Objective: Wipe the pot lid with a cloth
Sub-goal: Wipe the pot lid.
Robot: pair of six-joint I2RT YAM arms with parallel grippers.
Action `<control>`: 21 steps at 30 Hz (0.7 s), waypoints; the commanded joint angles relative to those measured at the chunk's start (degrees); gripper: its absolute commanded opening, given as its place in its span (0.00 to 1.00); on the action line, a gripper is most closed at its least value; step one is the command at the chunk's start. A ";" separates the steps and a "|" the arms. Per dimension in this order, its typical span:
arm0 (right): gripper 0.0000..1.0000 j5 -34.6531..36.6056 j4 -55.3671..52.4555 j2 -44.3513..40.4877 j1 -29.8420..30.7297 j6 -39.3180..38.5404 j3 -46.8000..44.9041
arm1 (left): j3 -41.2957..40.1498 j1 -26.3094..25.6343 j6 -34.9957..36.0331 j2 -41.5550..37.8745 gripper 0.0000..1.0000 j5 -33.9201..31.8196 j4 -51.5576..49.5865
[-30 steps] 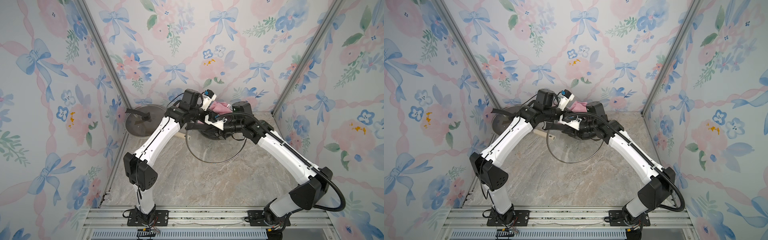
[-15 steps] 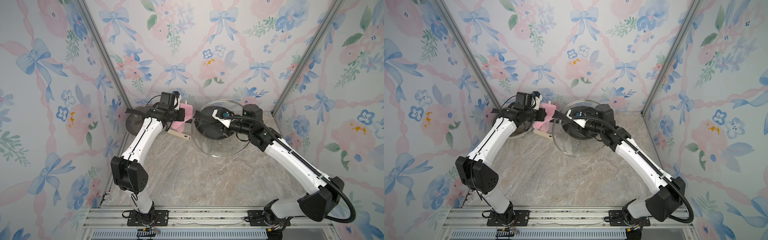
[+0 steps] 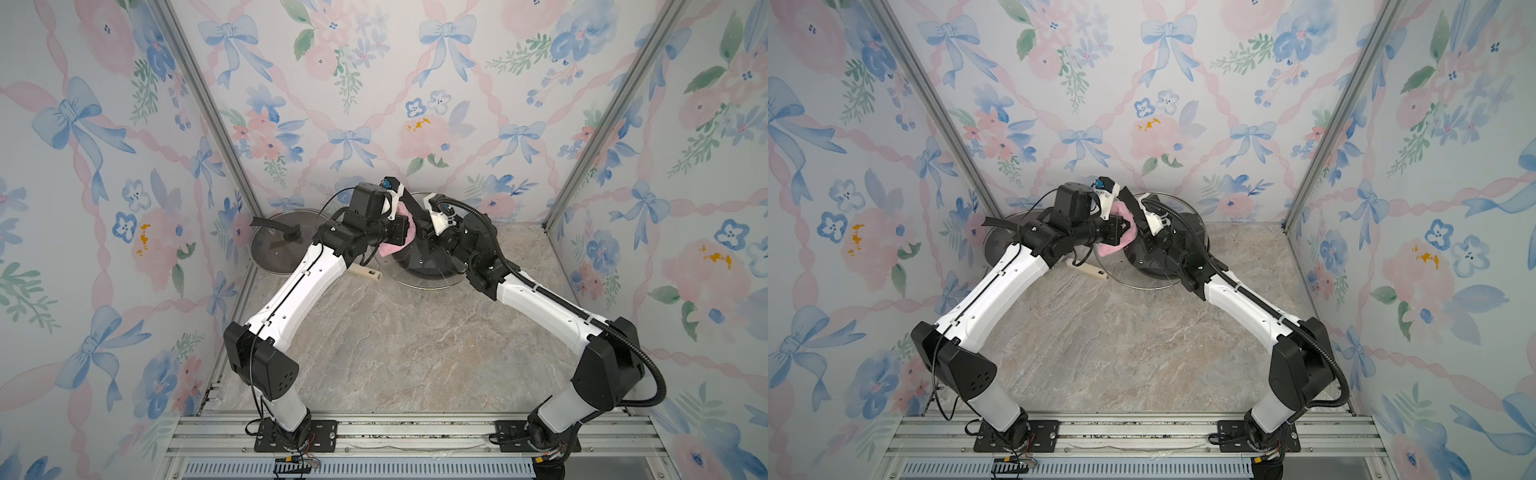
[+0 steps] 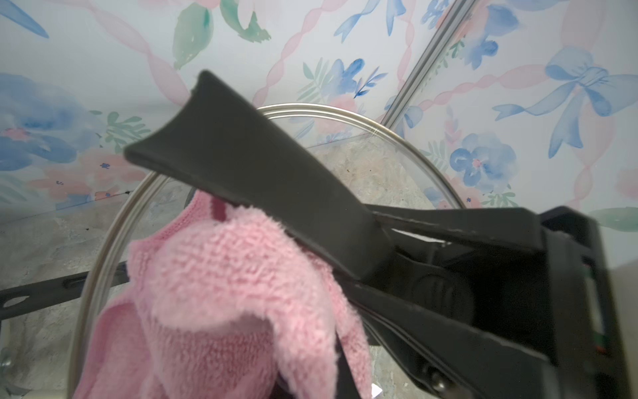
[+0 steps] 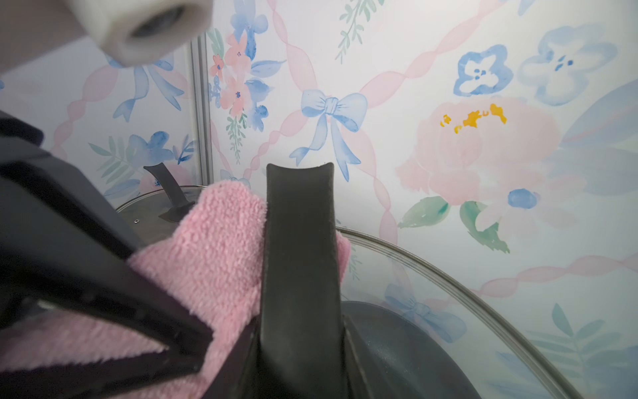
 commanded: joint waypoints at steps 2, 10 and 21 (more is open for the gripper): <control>0.00 4.80 13.90 -4.79 -1.44 4.20 1.90 | -3.14 2.71 -0.89 0.84 0.04 -4.77 0.10; 0.00 18.81 12.79 -4.19 -5.19 16.05 0.87 | -3.15 1.70 1.58 -1.81 0.04 -5.30 0.14; 0.00 31.99 12.33 10.13 -3.24 33.12 12.78 | 5.49 -7.53 1.46 4.86 0.04 -2.56 0.14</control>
